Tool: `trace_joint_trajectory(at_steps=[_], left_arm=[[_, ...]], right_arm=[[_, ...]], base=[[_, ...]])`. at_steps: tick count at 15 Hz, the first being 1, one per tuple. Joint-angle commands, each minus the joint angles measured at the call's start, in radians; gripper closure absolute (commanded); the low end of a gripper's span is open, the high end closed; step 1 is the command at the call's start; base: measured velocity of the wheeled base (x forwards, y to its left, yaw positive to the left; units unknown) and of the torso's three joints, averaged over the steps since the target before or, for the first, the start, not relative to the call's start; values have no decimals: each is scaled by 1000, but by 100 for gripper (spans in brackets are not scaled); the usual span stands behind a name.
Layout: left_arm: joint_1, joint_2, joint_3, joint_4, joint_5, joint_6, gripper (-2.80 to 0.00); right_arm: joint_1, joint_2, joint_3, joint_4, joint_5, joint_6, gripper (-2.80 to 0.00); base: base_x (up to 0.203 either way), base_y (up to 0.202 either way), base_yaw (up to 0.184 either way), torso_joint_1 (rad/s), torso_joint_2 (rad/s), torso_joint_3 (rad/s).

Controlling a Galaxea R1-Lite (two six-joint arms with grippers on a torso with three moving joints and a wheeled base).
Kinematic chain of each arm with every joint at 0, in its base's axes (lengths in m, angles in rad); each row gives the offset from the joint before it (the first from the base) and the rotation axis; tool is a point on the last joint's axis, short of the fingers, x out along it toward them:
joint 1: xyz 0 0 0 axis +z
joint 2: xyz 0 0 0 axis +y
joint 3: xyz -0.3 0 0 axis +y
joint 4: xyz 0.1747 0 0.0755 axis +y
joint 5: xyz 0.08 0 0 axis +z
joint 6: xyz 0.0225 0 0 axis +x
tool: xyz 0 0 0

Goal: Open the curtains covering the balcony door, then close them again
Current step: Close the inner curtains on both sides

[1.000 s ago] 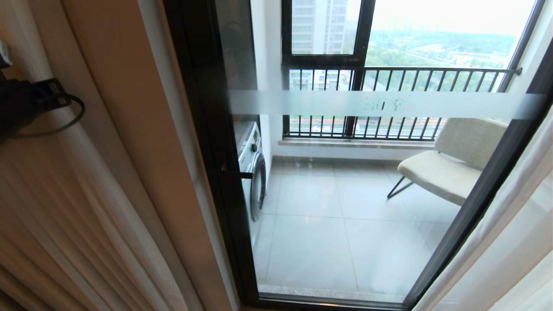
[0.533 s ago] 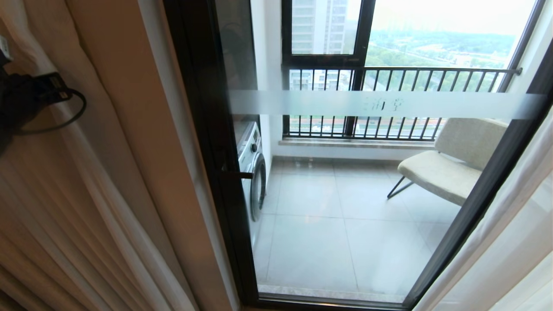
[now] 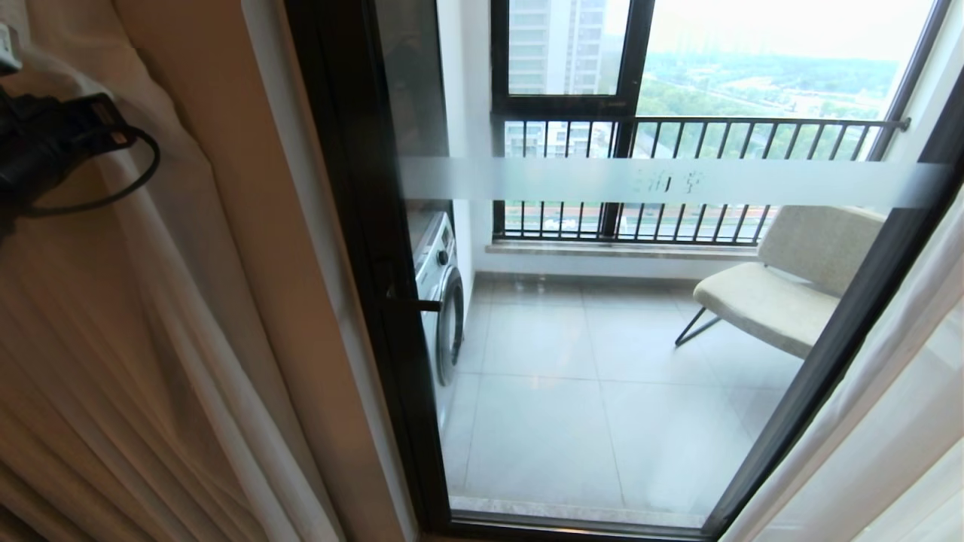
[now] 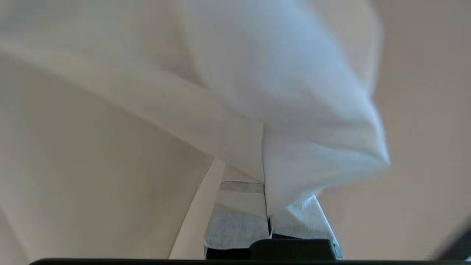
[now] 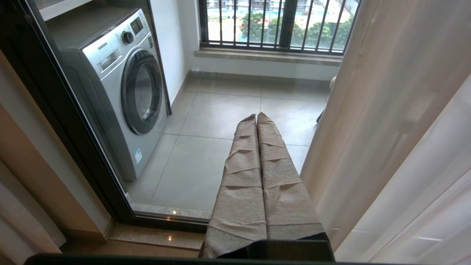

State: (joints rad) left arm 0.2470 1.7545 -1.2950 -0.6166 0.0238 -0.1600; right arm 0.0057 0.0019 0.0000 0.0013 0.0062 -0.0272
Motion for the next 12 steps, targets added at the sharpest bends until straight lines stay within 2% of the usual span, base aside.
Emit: trace_joint_trajectory(at_steps=[1,8,12], left_arm=[[-42,-79,32,-2,0,-1,0],[-210,-240,200,-2,-1,-1,0],[-268,-274,236,-2,-15,-1,0]], right_arm=[[-1,0,0,-1,1,0,0],[0,0,0,0,0,0,0],[0,0,0,0,0,0,0]], base=[[0,0,0,0,0,0],[0,0,0,0,0,0],[0,0,0,0,0,0]])
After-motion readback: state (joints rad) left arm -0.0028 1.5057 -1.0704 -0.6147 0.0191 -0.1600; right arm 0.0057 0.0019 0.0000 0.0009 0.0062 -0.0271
